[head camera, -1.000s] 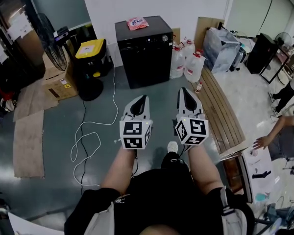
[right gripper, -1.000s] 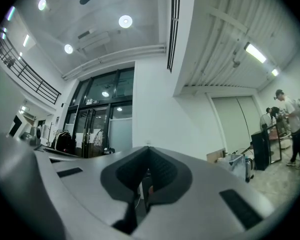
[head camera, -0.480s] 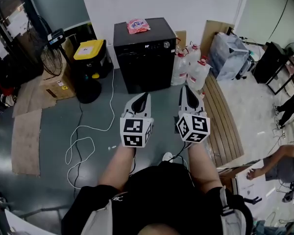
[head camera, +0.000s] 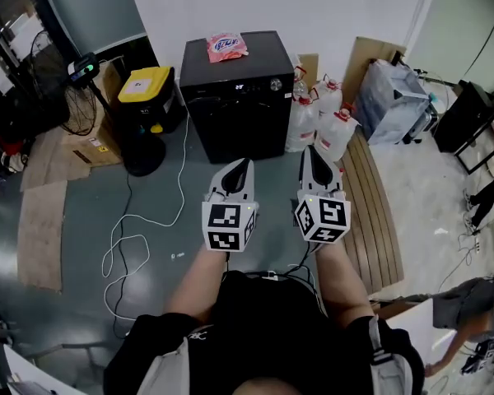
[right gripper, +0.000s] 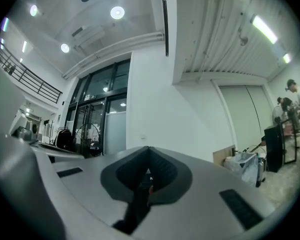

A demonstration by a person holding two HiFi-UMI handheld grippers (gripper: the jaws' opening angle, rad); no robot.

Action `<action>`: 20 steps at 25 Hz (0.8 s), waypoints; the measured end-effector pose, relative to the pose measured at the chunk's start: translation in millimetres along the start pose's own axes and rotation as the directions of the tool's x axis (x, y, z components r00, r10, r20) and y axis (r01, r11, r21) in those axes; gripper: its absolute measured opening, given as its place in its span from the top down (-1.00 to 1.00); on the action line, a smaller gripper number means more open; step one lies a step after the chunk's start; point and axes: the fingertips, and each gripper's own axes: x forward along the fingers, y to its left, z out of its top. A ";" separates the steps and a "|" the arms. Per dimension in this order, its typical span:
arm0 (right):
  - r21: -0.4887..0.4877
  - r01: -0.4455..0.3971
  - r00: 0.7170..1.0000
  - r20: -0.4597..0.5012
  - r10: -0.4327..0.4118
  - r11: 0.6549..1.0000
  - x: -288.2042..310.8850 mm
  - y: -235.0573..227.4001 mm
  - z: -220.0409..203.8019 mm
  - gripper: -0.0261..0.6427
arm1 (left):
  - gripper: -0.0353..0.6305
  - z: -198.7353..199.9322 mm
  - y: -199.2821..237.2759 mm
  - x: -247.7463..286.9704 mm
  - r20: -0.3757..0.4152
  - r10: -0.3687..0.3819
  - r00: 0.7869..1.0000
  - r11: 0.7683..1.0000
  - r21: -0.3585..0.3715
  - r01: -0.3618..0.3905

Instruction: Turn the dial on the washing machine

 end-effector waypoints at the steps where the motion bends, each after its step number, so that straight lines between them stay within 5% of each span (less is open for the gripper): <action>1: 0.003 -0.005 1.000 -0.005 0.005 1.000 6.7 -4.2 -2.2 0.92 | 0.87 -1.1 0.6 6.9 -0.003 0.005 1.000 1.000 -0.002 -0.005; 11: -0.021 -0.067 0.997 -0.032 0.066 0.998 72.2 -22.8 -28.3 0.92 | 0.87 -7.2 20.9 77.3 -0.006 0.032 0.999 0.999 -0.017 -0.032; 20: -0.057 -0.040 0.997 -0.075 0.036 0.998 168.0 -61.2 -58.1 0.92 | 0.87 -0.7 57.3 173.9 0.004 0.023 1.000 1.000 -0.005 -0.023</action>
